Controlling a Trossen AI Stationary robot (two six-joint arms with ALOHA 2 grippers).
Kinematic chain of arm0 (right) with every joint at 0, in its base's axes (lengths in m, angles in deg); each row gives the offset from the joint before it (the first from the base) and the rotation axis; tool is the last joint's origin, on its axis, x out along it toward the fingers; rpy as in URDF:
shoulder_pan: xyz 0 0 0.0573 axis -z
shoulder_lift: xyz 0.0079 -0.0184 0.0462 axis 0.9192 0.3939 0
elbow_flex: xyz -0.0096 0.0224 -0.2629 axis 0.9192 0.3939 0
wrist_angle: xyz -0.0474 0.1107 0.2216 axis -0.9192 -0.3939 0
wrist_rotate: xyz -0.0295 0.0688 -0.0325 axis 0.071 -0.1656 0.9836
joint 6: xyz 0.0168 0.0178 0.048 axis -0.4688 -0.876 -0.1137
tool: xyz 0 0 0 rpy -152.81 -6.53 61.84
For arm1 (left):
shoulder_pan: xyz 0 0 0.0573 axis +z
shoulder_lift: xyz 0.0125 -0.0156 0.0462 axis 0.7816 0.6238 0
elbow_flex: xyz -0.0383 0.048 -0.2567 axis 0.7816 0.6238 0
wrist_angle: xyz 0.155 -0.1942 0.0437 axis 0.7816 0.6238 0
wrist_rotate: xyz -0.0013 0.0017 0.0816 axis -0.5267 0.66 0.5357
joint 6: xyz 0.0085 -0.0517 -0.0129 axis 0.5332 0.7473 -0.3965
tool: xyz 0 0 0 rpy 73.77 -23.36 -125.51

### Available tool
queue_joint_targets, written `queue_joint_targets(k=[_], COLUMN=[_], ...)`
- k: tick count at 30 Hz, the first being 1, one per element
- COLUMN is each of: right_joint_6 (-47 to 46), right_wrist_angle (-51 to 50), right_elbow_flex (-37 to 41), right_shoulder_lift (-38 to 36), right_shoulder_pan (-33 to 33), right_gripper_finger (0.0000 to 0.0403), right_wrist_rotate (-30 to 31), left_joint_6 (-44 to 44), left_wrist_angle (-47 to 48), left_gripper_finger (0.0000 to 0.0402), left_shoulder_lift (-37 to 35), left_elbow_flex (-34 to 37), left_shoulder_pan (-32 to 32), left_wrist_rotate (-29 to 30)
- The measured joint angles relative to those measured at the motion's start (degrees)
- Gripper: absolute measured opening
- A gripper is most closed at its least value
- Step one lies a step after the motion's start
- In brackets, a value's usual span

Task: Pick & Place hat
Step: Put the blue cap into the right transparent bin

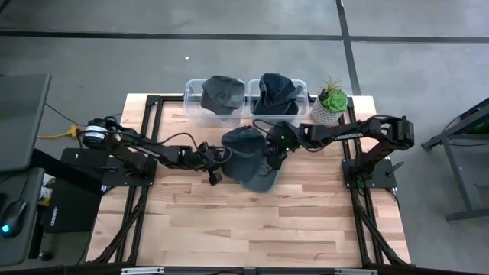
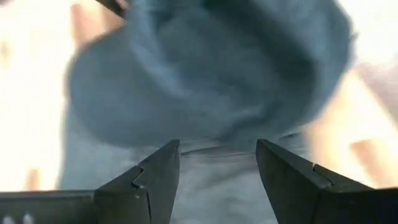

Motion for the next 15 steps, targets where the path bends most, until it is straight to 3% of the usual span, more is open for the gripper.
queue_joint_targets(k=[7,12,15], right_joint_6=[-13.94,-29.82,-32.91], right_wrist_angle=[9.17,15.35,16.32], right_elbow_flex=[3.57,6.56,6.76], right_shoulder_lift=[0.02,0.07,0.04], right_shoulder_pan=[-2.73,-2.67,-2.70], right_gripper_finger=[0.0204,0.0204,0.0204], right_wrist_rotate=[-4.13,-0.72,1.49], left_joint_6=[-0.05,-0.12,-0.13], left_wrist_angle=[-3.74,-4.70,-4.74], left_gripper_finger=[0.0000,0.0000,0.0000], left_shoulder_lift=[1.96,2.19,2.19], left_elbow_flex=[-0.02,0.00,0.00], left_shoulder_pan=[0.00,0.00,0.00], left_wrist_rotate=[-1.52,-0.88,-0.97])
